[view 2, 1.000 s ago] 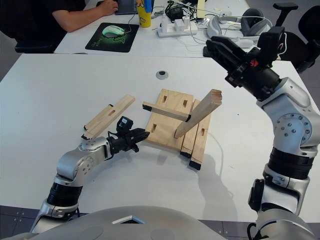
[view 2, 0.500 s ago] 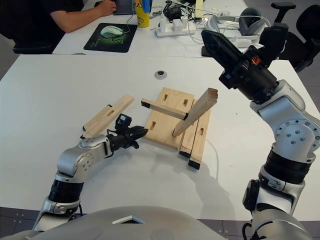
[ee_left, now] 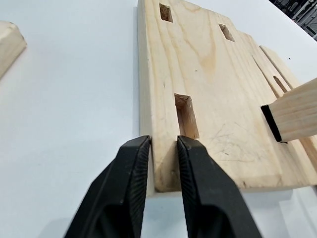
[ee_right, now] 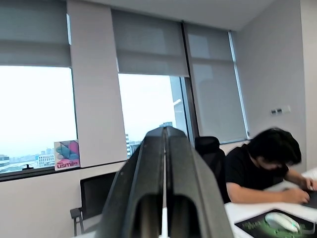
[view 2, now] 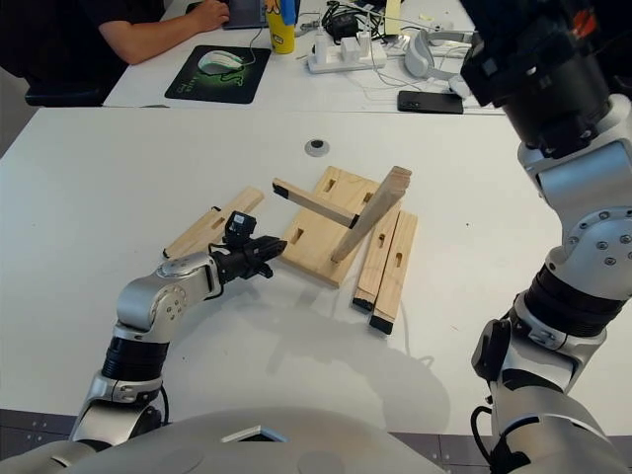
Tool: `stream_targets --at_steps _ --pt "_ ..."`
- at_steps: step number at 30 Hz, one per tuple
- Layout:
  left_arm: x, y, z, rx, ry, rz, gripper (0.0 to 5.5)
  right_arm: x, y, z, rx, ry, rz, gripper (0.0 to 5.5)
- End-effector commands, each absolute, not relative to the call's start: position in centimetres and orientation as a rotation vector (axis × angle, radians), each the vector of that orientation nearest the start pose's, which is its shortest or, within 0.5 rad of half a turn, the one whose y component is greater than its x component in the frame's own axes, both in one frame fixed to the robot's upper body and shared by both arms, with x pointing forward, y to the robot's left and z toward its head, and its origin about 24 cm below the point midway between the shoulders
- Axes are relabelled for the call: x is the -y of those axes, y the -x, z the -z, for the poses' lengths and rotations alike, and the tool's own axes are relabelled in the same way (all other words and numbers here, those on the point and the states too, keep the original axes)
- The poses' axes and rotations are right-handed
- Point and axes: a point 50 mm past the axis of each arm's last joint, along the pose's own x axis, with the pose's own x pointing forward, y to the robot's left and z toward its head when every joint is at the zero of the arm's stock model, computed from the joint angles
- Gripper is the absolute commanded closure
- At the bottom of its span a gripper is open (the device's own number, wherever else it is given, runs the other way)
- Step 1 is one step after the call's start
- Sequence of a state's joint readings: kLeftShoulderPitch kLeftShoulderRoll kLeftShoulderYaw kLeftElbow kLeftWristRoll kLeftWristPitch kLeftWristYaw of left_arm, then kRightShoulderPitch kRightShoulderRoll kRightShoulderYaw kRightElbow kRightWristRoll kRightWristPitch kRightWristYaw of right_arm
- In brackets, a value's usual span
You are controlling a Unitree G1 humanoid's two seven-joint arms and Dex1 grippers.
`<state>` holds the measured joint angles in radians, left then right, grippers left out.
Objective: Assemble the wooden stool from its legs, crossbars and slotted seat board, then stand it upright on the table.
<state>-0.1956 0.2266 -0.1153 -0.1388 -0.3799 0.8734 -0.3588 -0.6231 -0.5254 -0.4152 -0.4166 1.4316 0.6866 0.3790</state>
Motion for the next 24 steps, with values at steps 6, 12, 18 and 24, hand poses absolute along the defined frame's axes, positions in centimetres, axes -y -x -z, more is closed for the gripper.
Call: stream_targets --at_steps 6,12,18,24 --pt "-12.5 -26.1 -4.5 -0.627 0.117 0.611 4.70 14.1 -22.2 -14.9 -0.144 -0.247 -1.079 5.50" --pt "-11.7 -25.3 -3.9 -0.654 0.132 0.630 4.71 14.9 -25.5 -23.3 0.371 -0.353 -0.942 5.50" --pt "-11.5 -25.1 -3.6 -0.654 0.149 0.615 4.84 17.1 -25.6 -28.5 0.567 -0.499 -0.921 5.50" --pt "-11.7 -25.3 -3.5 -0.643 0.158 0.595 4.96 17.2 -24.8 -32.8 0.661 -0.483 -0.996 5.50"
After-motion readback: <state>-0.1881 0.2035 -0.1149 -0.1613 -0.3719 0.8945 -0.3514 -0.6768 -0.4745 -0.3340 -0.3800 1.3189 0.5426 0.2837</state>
